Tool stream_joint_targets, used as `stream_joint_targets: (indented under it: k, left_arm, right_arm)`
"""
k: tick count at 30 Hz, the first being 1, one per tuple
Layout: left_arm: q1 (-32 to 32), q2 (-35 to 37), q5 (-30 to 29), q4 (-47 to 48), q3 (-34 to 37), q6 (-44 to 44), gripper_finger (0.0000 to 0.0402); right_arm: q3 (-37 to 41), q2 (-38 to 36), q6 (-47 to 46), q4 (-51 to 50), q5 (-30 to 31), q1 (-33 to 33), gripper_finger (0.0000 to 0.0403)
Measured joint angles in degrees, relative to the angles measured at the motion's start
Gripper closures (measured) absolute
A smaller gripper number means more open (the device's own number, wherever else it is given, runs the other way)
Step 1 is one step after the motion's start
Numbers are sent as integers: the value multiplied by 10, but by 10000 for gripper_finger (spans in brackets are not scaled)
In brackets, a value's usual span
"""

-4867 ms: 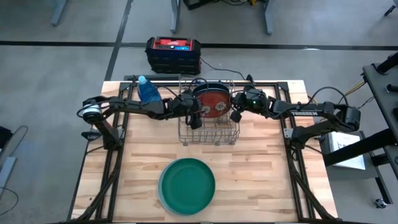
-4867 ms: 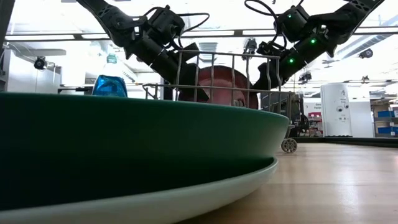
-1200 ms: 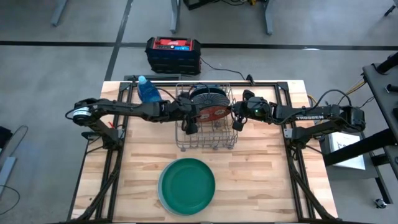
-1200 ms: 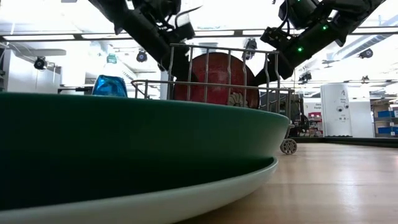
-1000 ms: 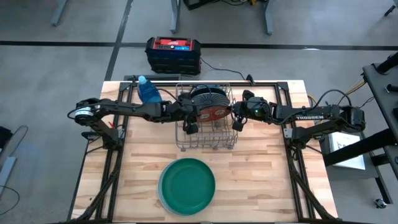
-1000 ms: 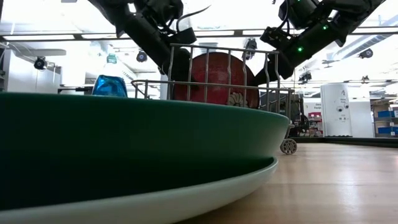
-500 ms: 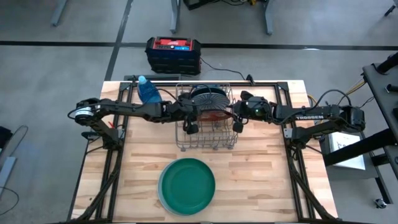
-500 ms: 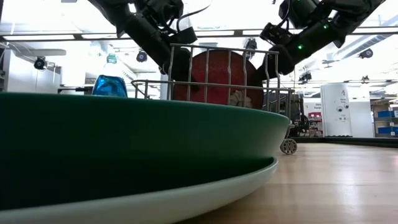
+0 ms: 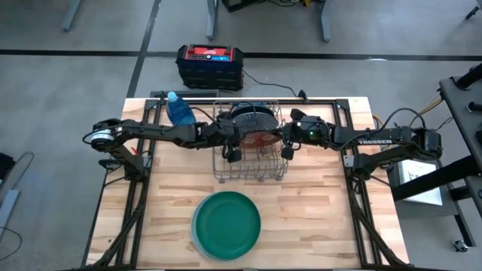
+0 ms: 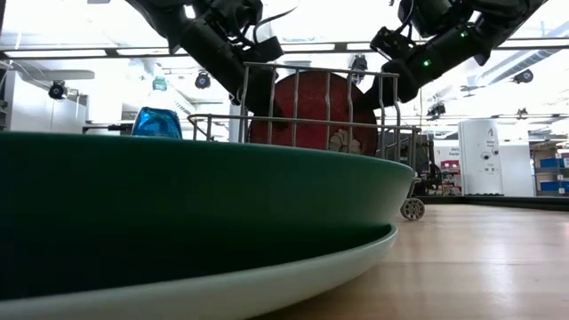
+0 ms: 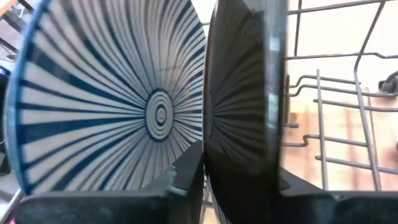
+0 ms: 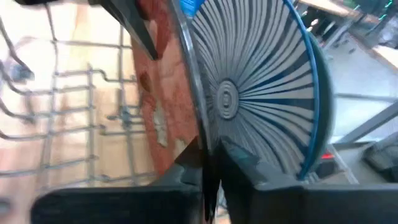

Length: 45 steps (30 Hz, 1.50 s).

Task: Sort dishes
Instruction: Put the red flowered plate into the gray dishwasher rack

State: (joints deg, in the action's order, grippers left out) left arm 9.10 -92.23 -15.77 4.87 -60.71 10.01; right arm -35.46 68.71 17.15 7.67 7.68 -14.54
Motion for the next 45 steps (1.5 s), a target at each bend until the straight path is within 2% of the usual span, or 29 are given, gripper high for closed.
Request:
stream_joint_targets:
  k: [8, 14, 27, 37, 45]
  left_arm:
    - [-1, 13, 1, 0, 0, 2, 284]
    - [-1, 18, 0, 19, -15, 18, 265]
    - [-1, 29, -7, 95, -69, 60, 262]
    - [-13, 134, -2, 129, -47, 58, 262]
    - [-24, 161, -10, 138, -35, 77, 262]
  right_arm:
    - [-6, 0, -15, -4, 4, -1, 397]
    - [-23, 0, -15, -9, 9, 0, 400]
    - [-76, 0, -53, -76, 14, 1, 402]
    - [-80, -6, -54, -101, 19, 5, 402]
    - [-83, -14, -59, -98, 19, 10, 402]
